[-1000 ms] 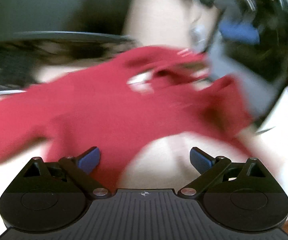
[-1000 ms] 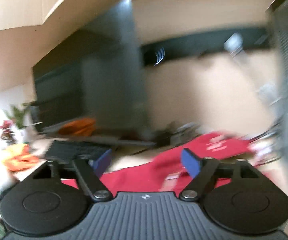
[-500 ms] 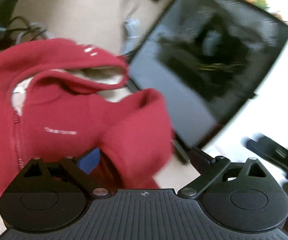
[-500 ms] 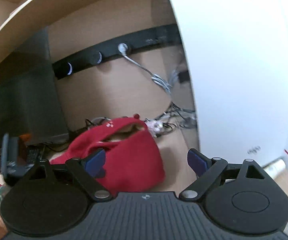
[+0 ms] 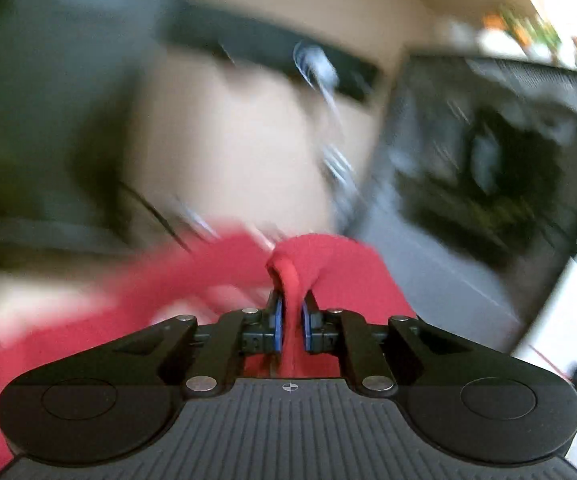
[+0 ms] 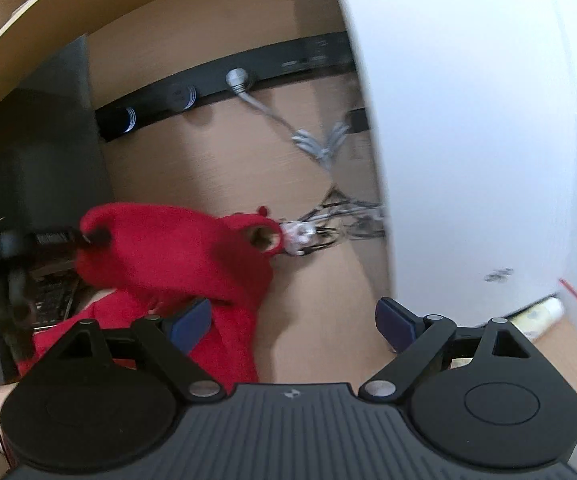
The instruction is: Fold clothes
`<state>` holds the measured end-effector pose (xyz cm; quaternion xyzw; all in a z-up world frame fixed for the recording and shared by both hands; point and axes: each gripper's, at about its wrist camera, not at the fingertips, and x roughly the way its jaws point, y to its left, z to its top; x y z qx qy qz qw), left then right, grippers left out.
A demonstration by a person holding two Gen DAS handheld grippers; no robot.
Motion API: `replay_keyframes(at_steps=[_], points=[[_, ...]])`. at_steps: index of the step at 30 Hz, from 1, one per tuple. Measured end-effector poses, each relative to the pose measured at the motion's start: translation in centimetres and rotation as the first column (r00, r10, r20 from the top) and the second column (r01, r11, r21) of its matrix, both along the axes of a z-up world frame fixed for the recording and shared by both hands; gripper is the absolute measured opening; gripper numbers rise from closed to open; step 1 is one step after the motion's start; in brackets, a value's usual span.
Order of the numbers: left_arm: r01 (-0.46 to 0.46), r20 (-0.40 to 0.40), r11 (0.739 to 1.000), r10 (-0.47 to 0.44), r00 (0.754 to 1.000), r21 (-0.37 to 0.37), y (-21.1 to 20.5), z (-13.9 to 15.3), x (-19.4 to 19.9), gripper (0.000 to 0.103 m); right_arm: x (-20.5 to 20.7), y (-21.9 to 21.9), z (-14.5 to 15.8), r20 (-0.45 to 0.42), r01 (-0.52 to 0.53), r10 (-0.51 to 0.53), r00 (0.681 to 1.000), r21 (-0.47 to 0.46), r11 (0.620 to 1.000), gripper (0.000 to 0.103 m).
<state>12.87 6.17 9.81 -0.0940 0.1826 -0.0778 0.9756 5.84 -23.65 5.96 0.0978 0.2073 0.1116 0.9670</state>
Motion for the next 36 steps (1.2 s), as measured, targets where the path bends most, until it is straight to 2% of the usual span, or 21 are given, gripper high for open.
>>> replay_keyframes(at_steps=[1, 3, 5, 8, 11, 12, 13, 15, 17, 18, 19, 21, 23, 24, 27, 30, 32, 33, 35, 36], points=[[-0.045, 0.019, 0.999, 0.044, 0.999, 0.026, 1.7, 0.7, -0.2, 0.011, 0.3, 0.6, 0.0, -0.003, -0.023, 0.023, 1.0, 0.001, 1.0, 0.09], [-0.11, -0.005, 0.992, 0.11, 0.994, 0.063, 4.8, 0.6, -0.3, 0.011, 1.0, 2.1, -0.2, -0.011, -0.079, 0.079, 0.997, -0.001, 0.997, 0.09], [-0.134, -0.083, 0.987, 0.141, 0.987, 0.084, 7.3, -0.9, -0.2, 0.011, 1.7, 3.6, -0.3, -0.021, -0.136, 0.136, 0.991, -0.007, 0.991, 0.091], [-0.128, -0.203, 0.983, 0.154, 0.967, 0.134, 9.1, -4.7, 0.2, 0.013, 3.3, 5.5, -0.4, -0.053, -0.215, 0.214, 0.975, -0.014, 0.977, 0.092], [-0.115, -0.316, 0.977, 0.167, 0.934, 0.177, 10.0, -8.0, 0.8, 0.025, 5.8, 7.8, 0.0, -0.079, -0.295, 0.292, 0.953, -0.032, 0.955, 0.092], [-0.122, -0.339, 0.978, 0.174, 0.925, 0.171, 10.5, -8.5, 1.0, 0.035, 6.8, 8.6, 0.2, -0.086, -0.322, 0.318, 0.944, -0.038, 0.946, 0.092], [-0.133, -0.341, 0.978, 0.182, 0.922, 0.163, 10.9, -8.5, 0.9, 0.043, 7.6, 9.4, 0.3, -0.095, -0.343, 0.338, 0.936, -0.042, 0.938, 0.092], [-0.162, -0.326, 0.977, 0.2, 0.924, 0.14, 11.7, -7.8, -0.2, 0.051, 9.2, 11.0, 0.5, -0.116, -0.377, 0.371, 0.921, -0.03, 0.926, 0.092], [-0.2, -0.291, 0.975, 0.22, 0.931, 0.098, 12.9, -6.3, -2.5, 0.06, 10.0, 12.4, 0.4, -0.131, -0.406, 0.401, 0.906, -0.009, 0.914, 0.092], [-0.221, -0.269, 0.972, 0.235, 0.934, 0.079, 13.3, -5.5, -3.8, 0.068, 10.3, 13.0, 0.2, -0.136, -0.419, 0.416, 0.899, 0.003, 0.908, 0.092], [-0.242, -0.246, 0.968, 0.25, 0.937, 0.061, 13.8, -4.6, -5.1, 0.076, 10.4, 13.6, 0.0, -0.143, -0.433, 0.43, 0.891, 0.011, 0.901, 0.092], [-0.309, -0.205, 0.949, 0.314, 0.927, 0.057, 14.4, -3.4, -7.6, 0.082, 10.7, 14.9, -0.7, -0.165, -0.462, 0.458, 0.873, 0.019, 0.887, 0.092], [-0.395, -0.176, 0.915, 0.404, 0.898, 0.085, 15.1, -2.8, -10.1, 0.085, 10.5, 16.1, -1.5, -0.193, -0.487, 0.482, 0.854, 0.026, 0.873, 0.092], [-0.448, -0.17, 0.888, 0.459, 0.872, 0.102, 15.8, -2.8, -11.3, 0.085, 10.3, 16.7, -1.9, -0.207, -0.499, 0.494, 0.844, 0.03, 0.866, 0.092], [-0.604, -0.184, 0.783, 0.622, 0.761, 0.149, 18.6, -3.7, -14.5, 0.085, 9.9, 18.0, -3.0, -0.233, -0.529, 0.523, 0.82, 0.04, 0.848, 0.092], [-0.688, -0.253, 0.711, 0.7, 0.668, 0.148, 21.4, -5.5, -15.4, 0.083, 9.4, 19.3, -3.2, -0.244, -0.544, 0.537, 0.808, 0.042, 0.838, 0.092], [-0.721, -0.28, 0.67, 0.736, 0.616, 0.173, 22.4, -6.7, -15.0, 0.08, 8.6, 19.6, -2.8, -0.224, -0.558, 0.55, 0.804, 0.034, 0.829, 0.092], [-0.729, -0.287, 0.66, 0.744, 0.603, 0.181, 22.7, -7.2, -14.7, 0.08, 8.2, 19.4, -2.6, -0.21, -0.563, 0.555, 0.804, 0.026, 0.826, 0.093], [-0.729, -0.293, 0.658, 0.746, 0.598, 0.187, 23.0, -7.7, -14.4, 0.072, 7.4, 18.9, -2.1, -0.187, -0.563, 0.553, 0.812, 0.0, 0.826, 0.098], [-0.728, -0.292, 0.658, 0.747, 0.598, 0.192, 23.0, -7.9, -14.3, 0.051, 7.0, 18.5, -1.9, -0.178, -0.558, 0.548, 0.817, -0.012, 0.83, 0.098]])
